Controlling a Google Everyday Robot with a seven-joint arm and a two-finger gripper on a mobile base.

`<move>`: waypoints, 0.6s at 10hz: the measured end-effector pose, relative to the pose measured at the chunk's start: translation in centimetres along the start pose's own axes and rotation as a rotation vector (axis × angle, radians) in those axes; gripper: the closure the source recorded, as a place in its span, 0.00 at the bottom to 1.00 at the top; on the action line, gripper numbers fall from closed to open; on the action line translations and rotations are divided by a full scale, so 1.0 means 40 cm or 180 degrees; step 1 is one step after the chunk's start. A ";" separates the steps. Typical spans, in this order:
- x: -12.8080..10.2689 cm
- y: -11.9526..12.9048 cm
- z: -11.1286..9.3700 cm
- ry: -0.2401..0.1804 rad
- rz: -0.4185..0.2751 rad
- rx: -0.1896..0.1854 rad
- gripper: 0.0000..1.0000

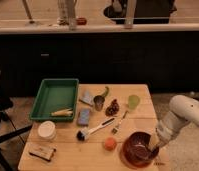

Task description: Stack bowls into tray

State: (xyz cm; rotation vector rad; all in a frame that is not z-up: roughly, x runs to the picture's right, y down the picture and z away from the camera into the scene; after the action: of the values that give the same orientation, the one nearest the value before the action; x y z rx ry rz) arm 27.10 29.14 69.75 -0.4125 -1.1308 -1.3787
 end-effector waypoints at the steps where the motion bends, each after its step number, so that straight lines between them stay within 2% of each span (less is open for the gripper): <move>1: 0.004 0.010 0.007 0.0040 0.0029 -0.0015 0.98; 6: 0.016 0.011 0.009 0.0167 0.0040 -0.0037 0.98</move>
State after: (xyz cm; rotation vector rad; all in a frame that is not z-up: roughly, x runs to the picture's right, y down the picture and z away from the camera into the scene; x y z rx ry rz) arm 27.24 29.18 70.59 -0.3891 -1.0762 -1.3783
